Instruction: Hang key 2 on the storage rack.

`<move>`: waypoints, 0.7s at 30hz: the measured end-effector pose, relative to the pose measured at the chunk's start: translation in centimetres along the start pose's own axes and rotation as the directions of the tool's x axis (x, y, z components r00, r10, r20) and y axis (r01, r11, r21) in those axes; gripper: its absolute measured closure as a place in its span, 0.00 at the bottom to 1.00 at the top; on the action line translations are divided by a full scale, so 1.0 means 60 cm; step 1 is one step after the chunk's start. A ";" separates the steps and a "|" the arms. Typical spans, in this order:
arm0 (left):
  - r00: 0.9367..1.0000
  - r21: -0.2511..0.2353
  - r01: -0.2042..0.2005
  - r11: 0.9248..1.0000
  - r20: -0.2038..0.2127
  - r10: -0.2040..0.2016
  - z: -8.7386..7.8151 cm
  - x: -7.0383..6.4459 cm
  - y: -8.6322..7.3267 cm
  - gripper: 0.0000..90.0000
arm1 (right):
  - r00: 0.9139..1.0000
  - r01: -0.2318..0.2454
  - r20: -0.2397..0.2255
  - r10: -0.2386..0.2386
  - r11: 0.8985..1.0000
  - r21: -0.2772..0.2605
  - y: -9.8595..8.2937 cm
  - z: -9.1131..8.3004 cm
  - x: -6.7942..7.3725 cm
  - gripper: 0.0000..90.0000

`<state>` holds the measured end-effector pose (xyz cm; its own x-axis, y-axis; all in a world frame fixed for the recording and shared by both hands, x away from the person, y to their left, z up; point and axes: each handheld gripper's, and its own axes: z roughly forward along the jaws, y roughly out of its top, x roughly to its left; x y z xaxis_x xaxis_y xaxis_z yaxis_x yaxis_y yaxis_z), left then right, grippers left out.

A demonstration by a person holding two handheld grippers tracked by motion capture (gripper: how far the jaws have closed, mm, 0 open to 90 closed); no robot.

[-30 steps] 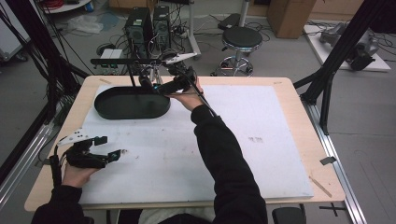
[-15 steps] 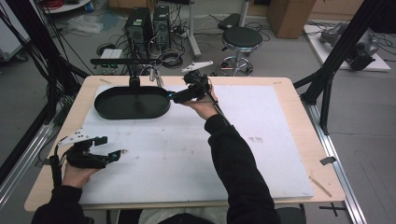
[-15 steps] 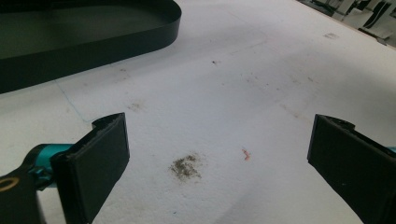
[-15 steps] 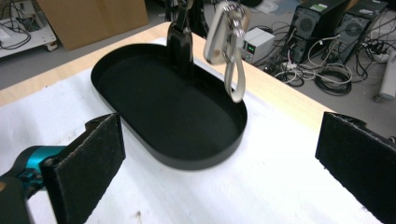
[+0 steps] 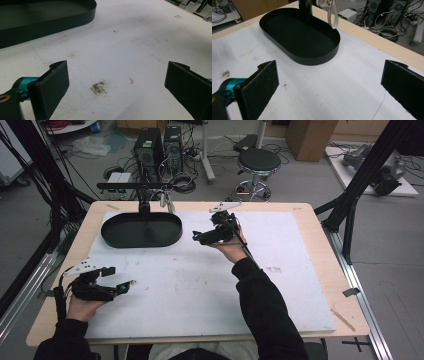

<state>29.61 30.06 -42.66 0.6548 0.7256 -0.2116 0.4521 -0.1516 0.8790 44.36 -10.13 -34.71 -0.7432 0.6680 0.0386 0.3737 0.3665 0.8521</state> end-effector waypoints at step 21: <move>1.000 0.021 -0.021 1.000 -0.002 0.021 -0.002 -0.009 0.000 0.07 | 0.997 -0.052 0.052 0.053 0.998 -0.023 -0.106 -0.117 -0.012 0.01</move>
<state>29.18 29.73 -42.52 0.6629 0.7236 -0.1923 0.4507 -0.1806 0.8742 38.60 -17.48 -36.46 -0.6929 0.7188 0.0565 0.3986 0.3166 0.8607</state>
